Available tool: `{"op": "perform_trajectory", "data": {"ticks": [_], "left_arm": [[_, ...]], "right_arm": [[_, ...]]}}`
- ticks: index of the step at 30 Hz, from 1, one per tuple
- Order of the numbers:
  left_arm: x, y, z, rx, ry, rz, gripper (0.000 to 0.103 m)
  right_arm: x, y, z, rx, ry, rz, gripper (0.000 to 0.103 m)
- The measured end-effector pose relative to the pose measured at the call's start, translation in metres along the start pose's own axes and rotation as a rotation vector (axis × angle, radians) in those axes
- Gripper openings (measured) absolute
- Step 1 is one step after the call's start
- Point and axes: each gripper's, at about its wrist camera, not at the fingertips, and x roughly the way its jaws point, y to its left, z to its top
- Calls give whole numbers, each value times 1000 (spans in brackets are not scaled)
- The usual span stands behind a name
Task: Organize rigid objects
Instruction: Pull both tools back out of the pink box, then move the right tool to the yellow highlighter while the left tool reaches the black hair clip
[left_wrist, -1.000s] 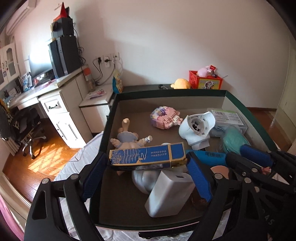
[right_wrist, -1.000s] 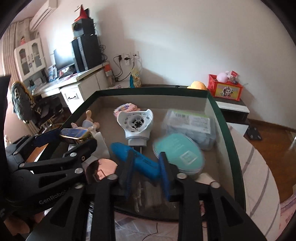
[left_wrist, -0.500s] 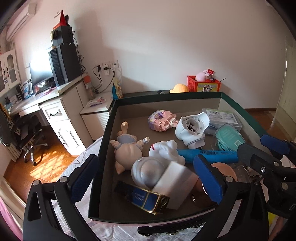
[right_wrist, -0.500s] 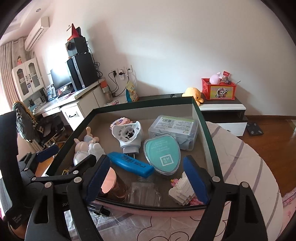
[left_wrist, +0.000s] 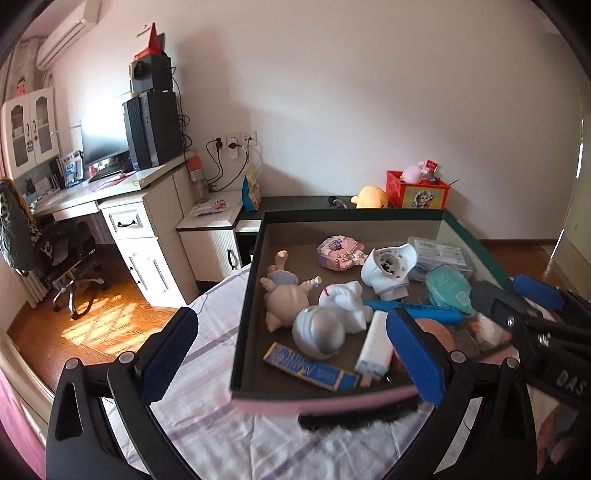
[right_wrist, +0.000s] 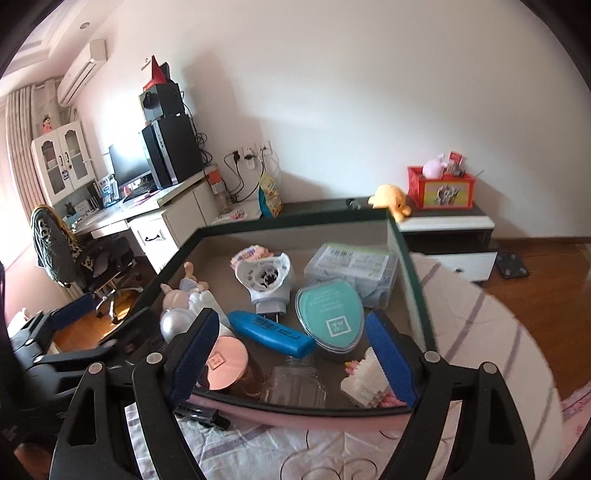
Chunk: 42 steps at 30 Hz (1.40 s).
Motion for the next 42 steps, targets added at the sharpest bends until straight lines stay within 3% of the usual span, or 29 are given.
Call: {"op": "perform_trajectory", "data": {"ticks": [3,5,12,24,33,42], "left_arm": [[-32,7,-3,-14,-26,-12,103],[-58,12,-8,-31,-53,4,103],[-157,20,-37,-56,-174,26,103],[-267,25,-69,-46,-327,17,103],[-290,19,-77,-21,-363,0,103],[-272,20,-80,-23,-322,10,103]], "right_arm": [[-33,8,-2,-8,-39,7,88],[-61,18,-6,-15,-60,2,103],[-158,48,-40,-52,-210,-58,103],[-268,82,-88,-60,-346,-119,103],[-294,93,-90,-76,-386,-136,103],[-283,90,-91,-68,-355,-147,103]]}}
